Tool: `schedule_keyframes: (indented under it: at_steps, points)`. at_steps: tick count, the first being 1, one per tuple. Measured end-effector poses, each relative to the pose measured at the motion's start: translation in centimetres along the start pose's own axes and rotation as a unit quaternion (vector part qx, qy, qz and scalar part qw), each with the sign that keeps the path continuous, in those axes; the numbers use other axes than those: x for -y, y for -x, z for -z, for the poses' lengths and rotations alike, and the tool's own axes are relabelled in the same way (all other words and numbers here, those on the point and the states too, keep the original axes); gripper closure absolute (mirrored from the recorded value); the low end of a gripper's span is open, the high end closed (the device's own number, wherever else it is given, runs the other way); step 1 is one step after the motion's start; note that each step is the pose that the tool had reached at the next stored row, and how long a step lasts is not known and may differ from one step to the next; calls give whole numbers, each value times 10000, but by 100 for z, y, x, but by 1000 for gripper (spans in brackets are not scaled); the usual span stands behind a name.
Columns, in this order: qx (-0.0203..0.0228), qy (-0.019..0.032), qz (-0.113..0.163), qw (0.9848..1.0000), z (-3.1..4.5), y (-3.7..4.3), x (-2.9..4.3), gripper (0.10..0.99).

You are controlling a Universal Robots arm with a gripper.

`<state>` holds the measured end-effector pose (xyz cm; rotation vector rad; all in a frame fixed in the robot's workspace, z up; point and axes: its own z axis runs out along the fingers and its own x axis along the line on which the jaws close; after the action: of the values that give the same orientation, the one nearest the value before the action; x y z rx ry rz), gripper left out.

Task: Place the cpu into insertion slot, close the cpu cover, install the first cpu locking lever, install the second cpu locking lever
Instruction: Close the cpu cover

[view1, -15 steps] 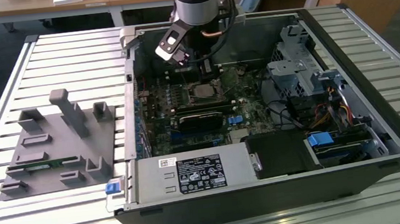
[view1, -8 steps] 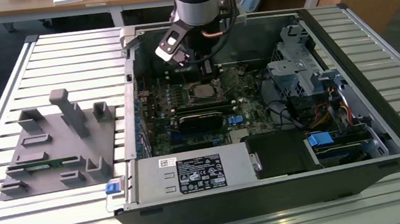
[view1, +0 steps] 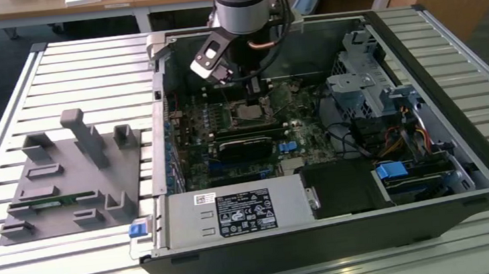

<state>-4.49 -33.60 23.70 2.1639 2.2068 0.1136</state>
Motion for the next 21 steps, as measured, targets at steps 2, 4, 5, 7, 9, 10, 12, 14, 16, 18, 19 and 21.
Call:
schedule_keyframes:
  at_steps: [2,4,5,7,9,10,12,14,16,18,19,21]
  points:
    - [1,-7,0,10000,-3,1,-42,980]
    - [0,-19,0,10000,-8,3,-103,980]
    - [0,-28,0,10000,-10,3,-129,980]
    - [1,-68,-1,10000,2,4,-145,980]
    - [-1,-86,-3,10000,43,3,-148,980]
    - [-1,-94,-3,10000,60,2,-157,980]
    - [-3,-105,-3,9999,56,3,-209,980]
    - [-2,-123,-4,9999,50,5,-277,980]
    - [0,-142,-3,9999,56,7,-316,980]
    - [-3,-158,-4,9999,113,5,-326,980]
    - [-2,-160,-4,9999,138,4,-329,980]
    - [-3,-162,-3,9999,155,4,-334,980]
